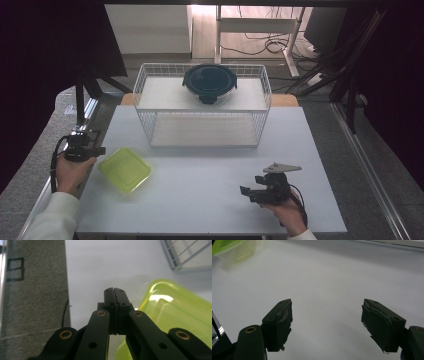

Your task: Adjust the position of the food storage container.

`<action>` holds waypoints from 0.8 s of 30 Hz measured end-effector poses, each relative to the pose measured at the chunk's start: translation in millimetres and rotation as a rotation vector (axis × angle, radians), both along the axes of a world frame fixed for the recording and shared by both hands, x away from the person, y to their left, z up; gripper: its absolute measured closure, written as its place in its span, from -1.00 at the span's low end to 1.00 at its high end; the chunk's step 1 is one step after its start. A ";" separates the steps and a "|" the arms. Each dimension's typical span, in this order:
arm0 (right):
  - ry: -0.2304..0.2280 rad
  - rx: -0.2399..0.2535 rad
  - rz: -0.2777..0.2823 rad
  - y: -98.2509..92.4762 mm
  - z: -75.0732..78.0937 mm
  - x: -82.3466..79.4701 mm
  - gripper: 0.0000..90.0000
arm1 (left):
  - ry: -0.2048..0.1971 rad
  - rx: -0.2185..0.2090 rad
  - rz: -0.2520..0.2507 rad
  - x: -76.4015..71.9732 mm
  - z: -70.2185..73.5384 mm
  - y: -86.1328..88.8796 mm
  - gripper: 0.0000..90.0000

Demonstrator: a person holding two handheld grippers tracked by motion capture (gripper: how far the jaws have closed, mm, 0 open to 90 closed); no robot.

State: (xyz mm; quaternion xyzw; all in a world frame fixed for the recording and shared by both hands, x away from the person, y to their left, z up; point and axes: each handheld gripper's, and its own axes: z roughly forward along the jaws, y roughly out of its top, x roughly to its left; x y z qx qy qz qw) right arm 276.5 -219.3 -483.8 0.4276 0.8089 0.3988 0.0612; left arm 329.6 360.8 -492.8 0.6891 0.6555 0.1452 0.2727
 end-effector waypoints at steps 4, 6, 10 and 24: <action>0.001 -0.001 0.000 0.7 -0.7 0.3 -0.45 | 0.041 0.041 -0.021 0.1 -7.7 2.2 1.00; 0.002 -0.002 0.000 0.7 -1.0 0.4 -0.45 | 0.051 0.052 -0.027 -0.3 -9.2 2.3 1.00; 0.006 0.000 -0.002 0.9 -1.7 0.9 -0.45 | 0.083 0.063 -0.057 -4.4 -13.3 7.0 1.00; 0.009 0.000 0.001 2.3 -2.0 0.4 -0.45 | 0.103 0.026 -0.137 -15.4 -15.0 -6.7 1.00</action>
